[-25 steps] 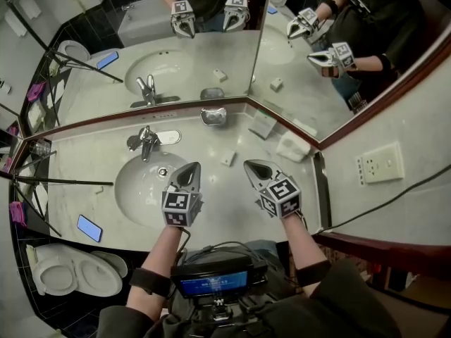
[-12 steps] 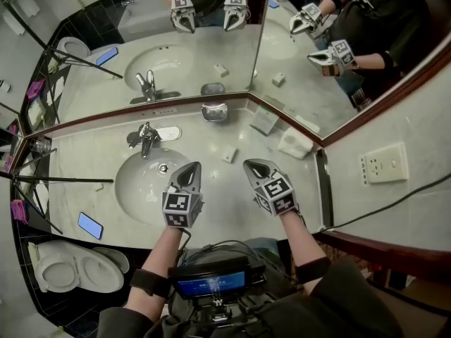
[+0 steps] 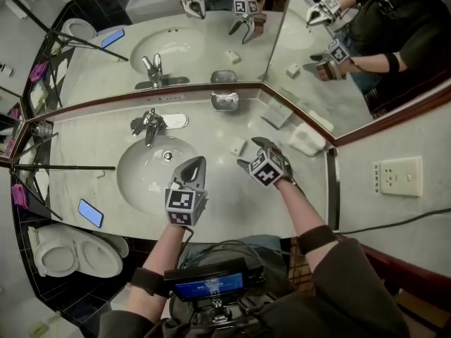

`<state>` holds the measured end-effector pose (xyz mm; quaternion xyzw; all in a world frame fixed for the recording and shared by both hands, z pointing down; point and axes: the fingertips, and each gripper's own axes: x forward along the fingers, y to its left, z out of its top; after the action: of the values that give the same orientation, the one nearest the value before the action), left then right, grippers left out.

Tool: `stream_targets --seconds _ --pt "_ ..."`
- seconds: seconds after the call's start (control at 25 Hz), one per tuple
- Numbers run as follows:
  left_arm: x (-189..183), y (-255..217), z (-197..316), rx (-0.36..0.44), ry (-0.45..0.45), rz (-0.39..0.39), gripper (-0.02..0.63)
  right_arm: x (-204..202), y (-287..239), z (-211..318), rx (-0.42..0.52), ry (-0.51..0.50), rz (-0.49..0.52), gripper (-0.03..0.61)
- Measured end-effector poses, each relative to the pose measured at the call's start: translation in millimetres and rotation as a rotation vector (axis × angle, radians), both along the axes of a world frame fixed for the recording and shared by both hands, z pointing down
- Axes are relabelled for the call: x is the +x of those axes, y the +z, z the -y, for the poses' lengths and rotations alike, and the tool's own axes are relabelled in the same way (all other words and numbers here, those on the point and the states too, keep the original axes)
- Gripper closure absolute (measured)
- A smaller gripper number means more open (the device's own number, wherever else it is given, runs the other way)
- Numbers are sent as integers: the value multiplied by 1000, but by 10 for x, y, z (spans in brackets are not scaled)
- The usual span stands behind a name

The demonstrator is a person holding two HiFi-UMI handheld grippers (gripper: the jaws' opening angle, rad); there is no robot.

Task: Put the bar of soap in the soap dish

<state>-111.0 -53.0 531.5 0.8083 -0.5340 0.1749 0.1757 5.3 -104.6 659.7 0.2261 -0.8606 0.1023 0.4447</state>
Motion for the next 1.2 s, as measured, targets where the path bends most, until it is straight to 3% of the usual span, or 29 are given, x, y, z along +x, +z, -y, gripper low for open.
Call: stream_targets --seconds 0.2,0.36,0.6,0.68,0.72,1.0,1.2 --pt "-138 84 -1 -14 -34 0 611 -87 361 200 -43 -45 -89 184" --pt "-237 146 1 -28 -60 1 611 -95 721 142 -142 -81 -144 184" --pt "-307 257 -27 -49 -80 -4 611 -159 924 217 -166 -79 -168 186" --pt "-310 282 -27 -54 -83 -6 611 -198 919 231 -165 -96 -166 206" --pt "-312 288 -24 -56 -84 -7 611 -208 899 243 -159 -102 -166 258" --pt "-317 290 -11 -54 -81 -9 611 -167 863 217 -166 -65 -130 256" --pt "-289 254 -4 -46 -70 -7 611 -191 483 324 -118 16 -20 256"
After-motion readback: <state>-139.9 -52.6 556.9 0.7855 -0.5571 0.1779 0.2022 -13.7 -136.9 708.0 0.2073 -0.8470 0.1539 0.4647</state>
